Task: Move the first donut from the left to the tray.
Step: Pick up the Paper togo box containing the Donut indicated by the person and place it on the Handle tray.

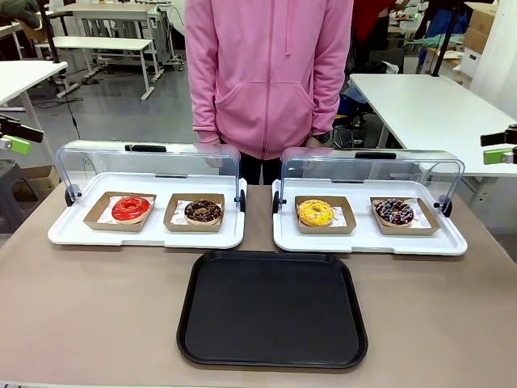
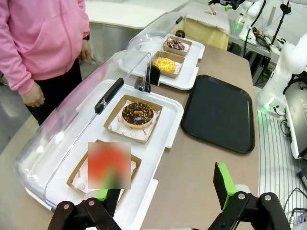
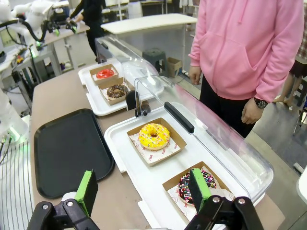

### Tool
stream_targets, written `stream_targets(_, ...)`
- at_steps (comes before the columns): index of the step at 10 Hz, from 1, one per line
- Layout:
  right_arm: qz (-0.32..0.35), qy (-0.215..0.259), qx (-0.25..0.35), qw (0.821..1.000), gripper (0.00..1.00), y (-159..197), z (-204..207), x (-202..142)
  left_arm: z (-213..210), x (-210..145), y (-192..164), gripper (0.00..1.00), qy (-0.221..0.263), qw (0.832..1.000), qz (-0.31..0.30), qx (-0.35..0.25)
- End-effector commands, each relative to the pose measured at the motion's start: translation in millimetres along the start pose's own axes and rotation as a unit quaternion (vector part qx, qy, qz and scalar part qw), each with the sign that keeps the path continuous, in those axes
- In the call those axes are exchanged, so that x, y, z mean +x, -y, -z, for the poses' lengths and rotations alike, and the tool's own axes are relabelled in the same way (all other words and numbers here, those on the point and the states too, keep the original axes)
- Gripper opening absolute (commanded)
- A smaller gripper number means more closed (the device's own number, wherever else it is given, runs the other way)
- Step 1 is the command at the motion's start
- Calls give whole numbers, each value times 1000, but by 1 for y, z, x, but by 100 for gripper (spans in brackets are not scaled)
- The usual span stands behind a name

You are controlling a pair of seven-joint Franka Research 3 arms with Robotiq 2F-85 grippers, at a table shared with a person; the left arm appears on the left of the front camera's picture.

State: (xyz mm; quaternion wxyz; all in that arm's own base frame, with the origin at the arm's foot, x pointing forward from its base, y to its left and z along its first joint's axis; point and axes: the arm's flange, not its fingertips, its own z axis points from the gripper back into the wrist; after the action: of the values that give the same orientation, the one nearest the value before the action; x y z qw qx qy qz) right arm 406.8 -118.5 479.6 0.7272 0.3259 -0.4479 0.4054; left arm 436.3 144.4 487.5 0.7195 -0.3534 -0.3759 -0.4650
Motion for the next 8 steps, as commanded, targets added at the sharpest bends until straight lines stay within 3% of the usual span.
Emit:
stream_targets(1, -8, 16, 0, 1000, 100, 3, 2, 1, 0, 0, 1, 100, 6, 1000, 6, -3)
stream_targets(8, -8, 16, 0, 1000, 100, 3, 2, 1, 0, 0, 1, 100, 6, 1000, 6, -3)
